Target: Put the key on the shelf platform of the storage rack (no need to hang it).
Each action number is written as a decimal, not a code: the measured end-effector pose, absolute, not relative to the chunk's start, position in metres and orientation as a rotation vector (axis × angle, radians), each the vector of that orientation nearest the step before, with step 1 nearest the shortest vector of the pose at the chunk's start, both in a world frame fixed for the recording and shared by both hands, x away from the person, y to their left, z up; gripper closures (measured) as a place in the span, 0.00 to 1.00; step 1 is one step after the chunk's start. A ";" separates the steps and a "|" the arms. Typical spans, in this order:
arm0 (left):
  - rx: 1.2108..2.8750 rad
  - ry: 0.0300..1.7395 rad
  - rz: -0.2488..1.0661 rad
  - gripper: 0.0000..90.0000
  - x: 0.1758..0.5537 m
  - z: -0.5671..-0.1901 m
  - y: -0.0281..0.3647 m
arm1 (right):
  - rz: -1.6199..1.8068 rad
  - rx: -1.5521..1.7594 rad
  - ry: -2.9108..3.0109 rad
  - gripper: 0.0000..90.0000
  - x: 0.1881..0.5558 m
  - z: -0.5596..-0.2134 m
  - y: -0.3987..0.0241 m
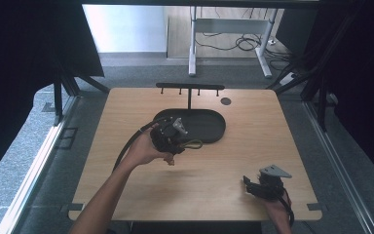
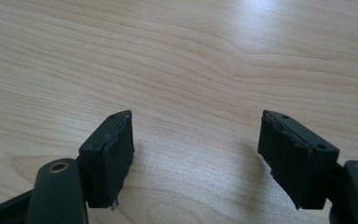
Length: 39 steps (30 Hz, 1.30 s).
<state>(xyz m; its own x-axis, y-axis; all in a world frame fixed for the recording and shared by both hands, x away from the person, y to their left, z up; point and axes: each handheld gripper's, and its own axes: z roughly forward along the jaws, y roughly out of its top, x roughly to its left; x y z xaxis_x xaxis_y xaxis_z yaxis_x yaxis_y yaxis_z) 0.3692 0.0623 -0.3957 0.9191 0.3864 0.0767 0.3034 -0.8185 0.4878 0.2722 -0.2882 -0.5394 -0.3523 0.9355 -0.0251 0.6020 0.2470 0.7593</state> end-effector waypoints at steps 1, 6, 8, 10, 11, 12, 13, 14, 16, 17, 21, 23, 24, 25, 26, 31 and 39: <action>2.598 0.495 0.242 0.75 0.370 -0.394 0.060 | 0.918 1.391 2.044 0.30 0.272 -0.539 -0.288; 2.610 0.477 0.253 0.75 0.377 -0.387 0.054 | 0.921 1.393 2.040 0.31 0.273 -0.539 -0.289; 2.611 0.474 0.255 0.75 0.380 -0.385 0.053 | 0.921 1.392 2.041 0.31 0.273 -0.539 -0.289; 2.607 0.477 0.248 0.75 0.383 -0.382 0.052 | 0.922 1.392 2.040 0.31 0.273 -0.539 -0.289; 2.610 0.479 0.250 0.75 0.385 -0.381 0.052 | 0.921 1.393 2.040 0.31 0.273 -0.539 -0.289; 2.610 0.479 0.252 0.75 0.386 -0.381 0.052 | 0.923 1.391 2.041 0.31 0.273 -0.539 -0.289; 2.610 0.484 0.250 0.75 0.387 -0.380 0.051 | 0.923 1.391 2.041 0.31 0.273 -0.539 -0.289; 2.614 0.480 0.250 0.75 0.389 -0.379 0.051 | 0.923 1.391 2.041 0.31 0.273 -0.539 -0.289; 2.609 0.486 0.248 0.75 0.392 -0.377 0.050 | 0.922 1.390 2.044 0.31 0.273 -0.539 -0.289; 2.604 0.489 0.239 0.75 0.394 -0.376 0.050 | 0.922 1.390 2.043 0.31 0.273 -0.539 -0.289; 2.607 0.489 0.263 0.75 0.401 -0.373 0.050 | 0.919 1.391 2.045 0.31 0.274 -0.539 -0.289; 2.596 0.505 0.264 0.75 0.405 -0.372 0.050 | 0.921 1.392 2.045 0.31 0.274 -0.539 -0.289; 2.590 0.507 0.262 0.75 0.408 -0.371 0.050 | 0.921 1.394 2.045 0.31 0.274 -0.539 -0.289; 2.588 0.511 0.250 0.75 0.410 -0.371 0.050 | 0.923 1.393 2.045 0.31 0.274 -0.539 -0.289; 2.592 0.514 0.252 0.75 0.412 -0.371 0.049 | 0.923 1.393 2.045 0.31 0.274 -0.539 -0.289; 2.592 0.535 0.254 0.75 0.422 -0.372 0.046 | 0.926 1.400 2.047 0.31 0.275 -0.539 -0.289; 2.588 0.556 0.239 0.75 0.438 -0.378 0.043 | 0.929 1.399 2.048 0.31 0.275 -0.539 -0.290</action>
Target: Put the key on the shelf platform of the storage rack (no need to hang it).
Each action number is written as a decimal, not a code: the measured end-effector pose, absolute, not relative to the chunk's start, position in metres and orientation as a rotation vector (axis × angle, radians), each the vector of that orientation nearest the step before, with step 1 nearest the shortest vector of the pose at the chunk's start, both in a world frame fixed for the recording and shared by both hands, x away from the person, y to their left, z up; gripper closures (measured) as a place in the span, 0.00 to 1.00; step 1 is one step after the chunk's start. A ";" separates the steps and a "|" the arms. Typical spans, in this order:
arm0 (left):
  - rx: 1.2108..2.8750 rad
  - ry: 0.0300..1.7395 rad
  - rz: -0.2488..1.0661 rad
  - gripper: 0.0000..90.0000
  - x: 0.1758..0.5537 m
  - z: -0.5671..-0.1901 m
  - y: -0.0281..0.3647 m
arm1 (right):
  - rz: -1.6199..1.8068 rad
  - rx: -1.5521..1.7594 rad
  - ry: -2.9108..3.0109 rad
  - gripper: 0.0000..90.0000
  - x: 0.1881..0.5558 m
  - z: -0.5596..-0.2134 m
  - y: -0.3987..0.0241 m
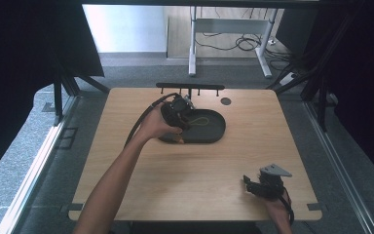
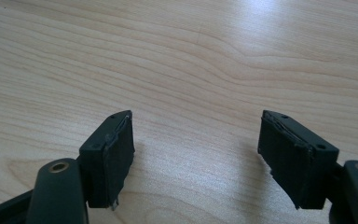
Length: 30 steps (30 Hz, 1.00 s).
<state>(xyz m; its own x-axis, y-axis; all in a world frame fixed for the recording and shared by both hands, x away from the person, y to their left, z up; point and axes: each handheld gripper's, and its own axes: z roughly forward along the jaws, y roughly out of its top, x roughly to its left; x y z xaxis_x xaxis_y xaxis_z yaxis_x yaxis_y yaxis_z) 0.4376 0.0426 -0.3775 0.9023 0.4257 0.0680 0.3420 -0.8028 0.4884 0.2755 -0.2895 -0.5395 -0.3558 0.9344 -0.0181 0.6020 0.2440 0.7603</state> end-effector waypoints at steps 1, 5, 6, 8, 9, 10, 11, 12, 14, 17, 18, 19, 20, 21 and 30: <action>2.589 0.550 0.246 0.75 0.441 -0.378 0.042 | 0.928 1.399 2.044 0.31 0.276 -0.540 -0.289; 2.589 0.564 0.252 0.75 0.448 -0.376 0.041 | 0.922 1.398 2.056 0.31 0.277 -0.540 -0.289; 2.584 0.570 0.252 0.75 0.450 -0.375 0.041 | 0.921 1.397 2.058 0.31 0.277 -0.540 -0.289; 2.579 0.575 0.244 0.75 0.454 -0.375 0.041 | 0.923 1.396 2.058 0.31 0.277 -0.540 -0.289; 2.580 0.583 0.248 0.75 0.455 -0.376 0.041 | 0.925 1.393 2.061 0.31 0.277 -0.540 -0.289; 2.578 0.585 0.249 0.75 0.457 -0.376 0.040 | 0.924 1.399 2.064 0.31 0.278 -0.540 -0.289; 2.577 0.588 0.248 0.75 0.458 -0.376 0.040 | 0.924 1.399 2.064 0.31 0.278 -0.540 -0.289; 2.574 0.587 0.248 0.75 0.460 -0.377 0.040 | 0.923 1.398 2.065 0.31 0.278 -0.540 -0.289; 2.573 0.587 0.244 0.75 0.463 -0.376 0.040 | 0.921 1.396 2.066 0.31 0.278 -0.540 -0.288; 2.571 0.583 0.243 0.75 0.467 -0.377 0.039 | 0.921 1.395 2.070 0.31 0.279 -0.540 -0.287; 2.575 0.582 0.251 0.75 0.468 -0.377 0.038 | 0.923 1.395 2.072 0.31 0.280 -0.540 -0.287; 2.575 0.583 0.254 0.75 0.469 -0.377 0.038 | 0.923 1.395 2.072 0.31 0.280 -0.540 -0.287; 2.570 0.582 0.251 0.75 0.470 -0.377 0.038 | 0.924 1.395 2.073 0.31 0.280 -0.540 -0.287; 2.567 0.583 0.250 0.75 0.472 -0.377 0.038 | 0.924 1.395 2.073 0.31 0.280 -0.540 -0.287; 2.560 0.616 0.255 0.75 0.483 -0.386 0.038 | 0.924 1.397 2.079 0.31 0.280 -0.540 -0.287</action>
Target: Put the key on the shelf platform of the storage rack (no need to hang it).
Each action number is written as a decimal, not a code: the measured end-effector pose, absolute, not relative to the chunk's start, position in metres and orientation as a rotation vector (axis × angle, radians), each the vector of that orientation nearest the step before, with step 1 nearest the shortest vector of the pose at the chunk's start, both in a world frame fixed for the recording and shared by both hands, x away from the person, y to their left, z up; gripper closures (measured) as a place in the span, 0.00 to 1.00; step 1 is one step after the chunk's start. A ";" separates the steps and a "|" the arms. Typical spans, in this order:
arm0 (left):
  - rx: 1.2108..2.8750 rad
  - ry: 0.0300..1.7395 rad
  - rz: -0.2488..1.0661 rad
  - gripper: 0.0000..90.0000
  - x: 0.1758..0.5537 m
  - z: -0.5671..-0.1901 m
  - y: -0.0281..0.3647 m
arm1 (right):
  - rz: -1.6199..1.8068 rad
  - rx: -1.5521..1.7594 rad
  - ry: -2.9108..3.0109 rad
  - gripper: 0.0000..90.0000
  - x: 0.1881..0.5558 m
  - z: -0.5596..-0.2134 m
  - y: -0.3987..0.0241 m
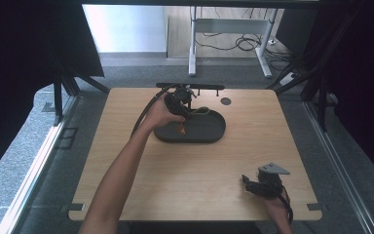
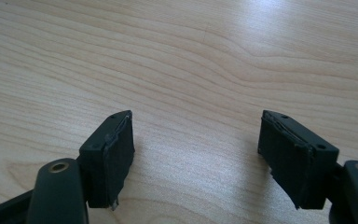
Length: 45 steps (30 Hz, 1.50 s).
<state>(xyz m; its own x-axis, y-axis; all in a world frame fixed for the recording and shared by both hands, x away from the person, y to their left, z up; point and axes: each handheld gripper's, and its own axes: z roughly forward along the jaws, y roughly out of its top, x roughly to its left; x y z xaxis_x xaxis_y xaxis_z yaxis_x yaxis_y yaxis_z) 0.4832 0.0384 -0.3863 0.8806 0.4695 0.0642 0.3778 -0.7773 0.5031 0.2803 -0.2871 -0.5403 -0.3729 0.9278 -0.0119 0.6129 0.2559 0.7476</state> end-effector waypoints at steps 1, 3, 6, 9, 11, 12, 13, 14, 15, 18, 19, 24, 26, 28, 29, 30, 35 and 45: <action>2.561 0.622 0.255 0.75 0.484 -0.388 0.038 | 0.921 1.397 2.082 0.31 0.280 -0.540 -0.287; 2.561 0.633 0.261 0.75 0.487 -0.390 0.039 | 0.921 1.396 2.082 0.31 0.280 -0.540 -0.287; 2.564 0.638 0.267 0.75 0.489 -0.395 0.038 | 0.924 1.390 2.085 0.30 0.280 -0.540 -0.287; 2.573 0.645 0.259 0.75 0.491 -0.399 0.038 | 0.924 1.374 2.094 0.30 0.280 -0.540 -0.286; 2.576 0.653 0.261 0.75 0.492 -0.403 0.037 | 0.924 1.374 2.096 0.30 0.280 -0.540 -0.285; 2.580 0.656 0.257 0.75 0.493 -0.405 0.037 | 0.924 1.374 2.096 0.30 0.280 -0.540 -0.285; 2.584 0.660 0.259 0.75 0.494 -0.406 0.037 | 0.926 1.372 2.097 0.30 0.280 -0.540 -0.286; 2.586 0.665 0.259 0.75 0.494 -0.408 0.037 | 0.927 1.368 2.098 0.30 0.280 -0.540 -0.286; 2.590 0.668 0.256 0.75 0.495 -0.410 0.037 | 0.928 1.370 2.099 0.30 0.280 -0.540 -0.286; 2.593 0.676 0.250 0.75 0.495 -0.415 0.037 | 0.928 1.371 2.102 0.30 0.280 -0.540 -0.286; 2.590 0.679 0.245 0.75 0.496 -0.416 0.038 | 0.928 1.370 2.103 0.30 0.280 -0.540 -0.286; 2.596 0.702 0.245 0.74 0.497 -0.424 0.039 | 0.929 1.369 2.104 0.30 0.280 -0.540 -0.286; 2.597 0.707 0.250 0.74 0.497 -0.426 0.039 | 0.930 1.370 2.104 0.30 0.280 -0.540 -0.286; 2.594 0.707 0.257 0.73 0.497 -0.427 0.039 | 0.930 1.370 2.104 0.30 0.281 -0.540 -0.286; 2.590 0.709 0.260 0.71 0.497 -0.427 0.038 | 0.929 1.372 2.103 0.30 0.281 -0.540 -0.286; 2.586 0.711 0.264 0.71 0.496 -0.426 0.038 | 0.929 1.372 2.103 0.30 0.281 -0.540 -0.286; 2.585 0.699 0.276 0.67 0.492 -0.422 0.037 | 0.928 1.371 2.103 0.30 0.281 -0.540 -0.286; 2.577 0.680 0.276 0.64 0.478 -0.411 0.041 | 0.928 1.374 2.102 0.30 0.281 -0.540 -0.286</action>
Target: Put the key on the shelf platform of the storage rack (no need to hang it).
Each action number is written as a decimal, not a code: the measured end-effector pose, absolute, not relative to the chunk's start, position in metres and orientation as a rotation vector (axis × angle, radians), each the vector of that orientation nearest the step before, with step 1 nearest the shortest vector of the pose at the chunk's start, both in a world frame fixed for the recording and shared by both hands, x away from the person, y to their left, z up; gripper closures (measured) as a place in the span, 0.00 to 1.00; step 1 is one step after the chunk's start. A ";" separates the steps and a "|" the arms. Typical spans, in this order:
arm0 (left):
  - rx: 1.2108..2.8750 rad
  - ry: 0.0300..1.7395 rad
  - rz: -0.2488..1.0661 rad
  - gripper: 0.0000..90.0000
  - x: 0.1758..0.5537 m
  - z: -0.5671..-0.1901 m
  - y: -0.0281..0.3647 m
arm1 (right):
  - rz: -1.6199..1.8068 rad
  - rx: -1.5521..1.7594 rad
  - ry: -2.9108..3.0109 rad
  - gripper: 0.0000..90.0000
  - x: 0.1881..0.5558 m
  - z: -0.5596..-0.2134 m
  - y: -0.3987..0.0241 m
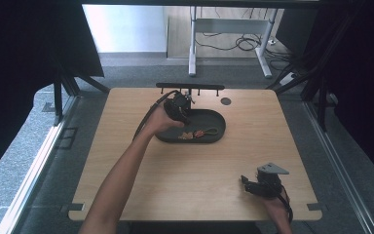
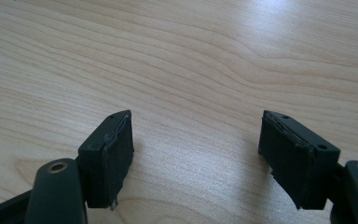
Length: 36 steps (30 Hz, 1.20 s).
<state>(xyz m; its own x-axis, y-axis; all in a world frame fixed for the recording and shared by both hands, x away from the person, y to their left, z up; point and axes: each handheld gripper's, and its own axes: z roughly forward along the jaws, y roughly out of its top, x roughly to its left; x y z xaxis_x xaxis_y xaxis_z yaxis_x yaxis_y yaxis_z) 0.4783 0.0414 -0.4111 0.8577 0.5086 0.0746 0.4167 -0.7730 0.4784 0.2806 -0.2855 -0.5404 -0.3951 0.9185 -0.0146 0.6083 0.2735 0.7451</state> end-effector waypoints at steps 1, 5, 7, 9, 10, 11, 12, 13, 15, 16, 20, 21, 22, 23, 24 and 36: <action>2.575 0.677 0.277 0.64 0.476 -0.410 0.042 | 0.927 1.374 2.101 0.30 0.281 -0.540 -0.285; 2.563 0.668 0.279 0.64 0.465 -0.405 0.048 | 0.924 1.369 2.100 0.30 0.281 -0.540 -0.284; 2.550 0.675 0.279 0.64 0.459 -0.404 0.051 | 0.923 1.365 2.102 0.30 0.281 -0.540 -0.283; 2.541 0.679 0.270 0.63 0.452 -0.404 0.054 | 0.923 1.366 2.103 0.30 0.281 -0.540 -0.283; 2.539 0.679 0.270 0.63 0.449 -0.403 0.056 | 0.921 1.366 2.103 0.30 0.280 -0.540 -0.283; 2.536 0.677 0.269 0.63 0.446 -0.403 0.059 | 0.922 1.366 2.104 0.30 0.281 -0.540 -0.283; 2.533 0.677 0.265 0.63 0.443 -0.403 0.061 | 0.923 1.367 2.104 0.30 0.281 -0.540 -0.282; 2.528 0.678 0.258 0.63 0.440 -0.404 0.064 | 0.924 1.369 2.104 0.30 0.281 -0.540 -0.282; 2.518 0.680 0.254 0.63 0.433 -0.405 0.069 | 0.924 1.365 2.102 0.30 0.281 -0.540 -0.282; 2.517 0.671 0.254 0.63 0.431 -0.405 0.073 | 0.925 1.370 2.103 0.30 0.281 -0.540 -0.282; 2.507 0.672 0.247 0.62 0.417 -0.410 0.085 | 0.924 1.369 2.102 0.30 0.282 -0.540 -0.282; 2.501 0.672 0.246 0.62 0.413 -0.411 0.088 | 0.923 1.369 2.101 0.30 0.282 -0.540 -0.281; 2.496 0.669 0.241 0.62 0.409 -0.412 0.091 | 0.922 1.369 2.101 0.30 0.282 -0.540 -0.281; 2.488 0.669 0.238 0.62 0.404 -0.414 0.094 | 0.921 1.369 2.101 0.30 0.282 -0.540 -0.281; 2.487 0.667 0.237 0.61 0.400 -0.416 0.097 | 0.920 1.369 2.099 0.30 0.282 -0.540 -0.281; 2.476 0.662 0.168 0.59 0.360 -0.453 0.118 | 0.919 1.373 2.096 0.30 0.282 -0.541 -0.281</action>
